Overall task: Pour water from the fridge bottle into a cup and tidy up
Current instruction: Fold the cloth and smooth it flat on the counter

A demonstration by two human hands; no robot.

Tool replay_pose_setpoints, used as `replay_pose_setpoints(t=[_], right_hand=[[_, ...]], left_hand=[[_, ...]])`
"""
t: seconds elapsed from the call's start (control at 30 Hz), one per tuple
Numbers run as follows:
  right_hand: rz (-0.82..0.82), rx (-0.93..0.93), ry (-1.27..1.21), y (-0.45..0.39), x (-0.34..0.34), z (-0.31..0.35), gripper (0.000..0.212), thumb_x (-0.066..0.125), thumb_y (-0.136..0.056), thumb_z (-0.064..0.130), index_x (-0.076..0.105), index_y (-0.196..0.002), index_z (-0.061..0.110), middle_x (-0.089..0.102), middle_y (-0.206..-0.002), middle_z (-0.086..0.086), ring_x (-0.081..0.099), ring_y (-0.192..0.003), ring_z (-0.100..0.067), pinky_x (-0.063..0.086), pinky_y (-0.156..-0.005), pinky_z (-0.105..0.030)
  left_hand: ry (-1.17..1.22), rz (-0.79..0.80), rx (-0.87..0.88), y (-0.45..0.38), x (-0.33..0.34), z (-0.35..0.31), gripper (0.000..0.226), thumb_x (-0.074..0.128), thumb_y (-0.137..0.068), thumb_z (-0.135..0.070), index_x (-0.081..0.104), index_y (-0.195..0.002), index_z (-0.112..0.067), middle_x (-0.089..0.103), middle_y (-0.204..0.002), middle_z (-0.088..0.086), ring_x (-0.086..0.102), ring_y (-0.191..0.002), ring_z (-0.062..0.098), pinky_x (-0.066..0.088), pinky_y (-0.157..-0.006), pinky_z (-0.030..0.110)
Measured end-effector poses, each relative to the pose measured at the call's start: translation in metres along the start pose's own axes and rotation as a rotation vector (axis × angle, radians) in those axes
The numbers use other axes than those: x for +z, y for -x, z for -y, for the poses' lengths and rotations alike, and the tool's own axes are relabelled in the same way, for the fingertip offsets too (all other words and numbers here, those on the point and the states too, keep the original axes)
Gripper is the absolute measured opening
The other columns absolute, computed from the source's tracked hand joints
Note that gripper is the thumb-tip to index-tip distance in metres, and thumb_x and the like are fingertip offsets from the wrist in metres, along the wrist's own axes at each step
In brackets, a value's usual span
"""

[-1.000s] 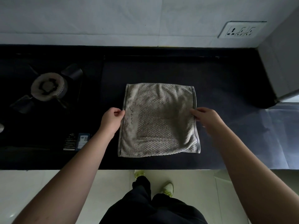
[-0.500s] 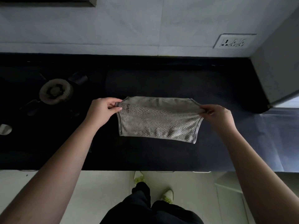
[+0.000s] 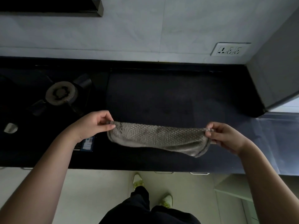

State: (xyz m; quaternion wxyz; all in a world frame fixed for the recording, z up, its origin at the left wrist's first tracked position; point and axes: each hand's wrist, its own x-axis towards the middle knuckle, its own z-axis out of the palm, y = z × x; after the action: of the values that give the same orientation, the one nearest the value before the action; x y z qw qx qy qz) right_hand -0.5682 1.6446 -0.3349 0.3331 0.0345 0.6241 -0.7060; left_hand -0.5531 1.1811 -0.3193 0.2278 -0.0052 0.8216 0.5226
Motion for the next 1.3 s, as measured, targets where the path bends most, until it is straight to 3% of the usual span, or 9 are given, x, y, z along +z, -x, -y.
replay_pose_setpoints(t=[0.2, 0.3, 0.4, 0.47, 0.53, 0.6, 0.77, 0.97, 1.3], right_hand=[[-0.274, 0.124, 0.128, -0.021, 0.003, -0.024, 0.007, 0.069, -0.084, 0.007, 0.064, -0.09, 0.007, 0.061, -0.08, -0.005, 0.062, -0.068, -0.009, 0.054, -0.059, -0.019], [-0.491, 0.086, 0.297, -0.047, 0.006, -0.05, 0.01, 0.071, -0.086, 0.007, 0.068, -0.095, 0.01, 0.067, -0.089, -0.009, 0.063, -0.073, -0.014, 0.057, -0.063, -0.023], [-0.771, 0.01, 0.633, -0.064, 0.02, -0.068, 0.022, 0.068, -0.088, 0.018, 0.065, -0.11, 0.019, 0.068, -0.1, 0.002, 0.064, -0.092, -0.014, 0.051, -0.083, -0.03], [-0.896, -0.114, 0.799, -0.067, 0.039, -0.08, 0.034, 0.06, -0.091, 0.02, 0.059, -0.124, 0.013, 0.063, -0.116, -0.004, 0.057, -0.11, -0.022, 0.043, -0.095, -0.035], [-0.875, -0.241, 0.955, -0.066, 0.063, -0.097, 0.044, 0.053, -0.091, 0.025, 0.054, -0.131, 0.009, 0.058, -0.129, -0.011, 0.051, -0.121, -0.029, 0.038, -0.103, -0.04], [-0.729, -0.271, 1.151, -0.063, 0.089, -0.12, 0.055, 0.047, -0.091, 0.039, 0.047, -0.14, 0.014, 0.05, -0.141, -0.01, 0.044, -0.131, -0.029, 0.032, -0.109, -0.046], [-0.46, -0.042, 1.449, -0.063, 0.123, -0.165, 0.072, 0.026, -0.094, 0.067, 0.015, -0.155, 0.03, 0.006, -0.164, -0.003, 0.0, -0.151, -0.024, 0.003, -0.115, -0.06], [-0.469, 0.071, 1.503, -0.09, 0.119, -0.15, 0.077, 0.027, -0.091, 0.07, 0.016, -0.155, 0.03, 0.009, -0.164, -0.007, 0.006, -0.15, -0.029, 0.01, -0.109, -0.072], [-0.459, 0.079, 1.492, -0.165, 0.071, -0.094, 0.075, 0.017, -0.09, 0.072, -0.003, -0.154, 0.038, -0.008, -0.164, 0.0, -0.012, -0.15, -0.022, -0.004, -0.112, -0.068]], left_hand=[[0.097, 0.008, -0.216, -0.02, 0.021, 0.038, 0.008, 0.068, -0.09, -0.009, 0.065, -0.097, -0.008, 0.072, -0.089, 0.005, 0.068, -0.084, 0.018, 0.057, -0.067, 0.027], [-0.09, -0.183, -0.229, -0.046, 0.05, 0.062, 0.01, 0.071, -0.09, -0.019, 0.066, -0.098, -0.016, 0.072, -0.093, 0.0, 0.068, -0.084, 0.018, 0.056, -0.067, 0.027], [-0.255, -0.449, -0.195, -0.06, 0.082, 0.07, 0.022, 0.071, -0.089, -0.024, 0.065, -0.108, -0.015, 0.069, -0.101, 0.002, 0.066, -0.094, 0.021, 0.052, -0.08, 0.033], [-0.463, -0.626, -0.081, -0.058, 0.108, 0.074, 0.038, 0.069, -0.089, -0.022, 0.058, -0.123, -0.009, 0.063, -0.115, 0.01, 0.062, -0.105, 0.027, 0.051, -0.087, 0.04], [-0.658, -0.602, 0.116, -0.048, 0.141, 0.08, 0.046, 0.064, -0.091, -0.022, 0.054, -0.133, -0.006, 0.058, -0.129, 0.014, 0.056, -0.12, 0.031, 0.049, -0.098, 0.046], [-0.79, -0.44, 0.22, -0.04, 0.17, 0.09, 0.052, 0.054, -0.097, -0.031, 0.047, -0.144, -0.009, 0.046, -0.149, 0.011, 0.041, -0.14, 0.029, 0.037, -0.112, 0.047], [-0.956, -0.266, 0.116, -0.042, 0.194, 0.105, 0.065, 0.035, -0.099, -0.049, 0.028, -0.156, -0.017, 0.021, -0.164, 0.008, 0.018, -0.151, 0.028, 0.023, -0.119, 0.05], [-0.999, -0.243, 0.108, -0.066, 0.183, 0.099, 0.068, 0.037, -0.097, -0.049, 0.027, -0.156, -0.017, 0.019, -0.164, 0.01, 0.018, -0.151, 0.031, 0.022, -0.119, 0.052], [-1.035, -0.21, 0.099, -0.161, 0.152, 0.07, 0.069, 0.03, -0.097, -0.051, 0.022, -0.157, -0.018, 0.014, -0.165, 0.01, 0.012, -0.152, 0.032, 0.011, -0.121, 0.051]])
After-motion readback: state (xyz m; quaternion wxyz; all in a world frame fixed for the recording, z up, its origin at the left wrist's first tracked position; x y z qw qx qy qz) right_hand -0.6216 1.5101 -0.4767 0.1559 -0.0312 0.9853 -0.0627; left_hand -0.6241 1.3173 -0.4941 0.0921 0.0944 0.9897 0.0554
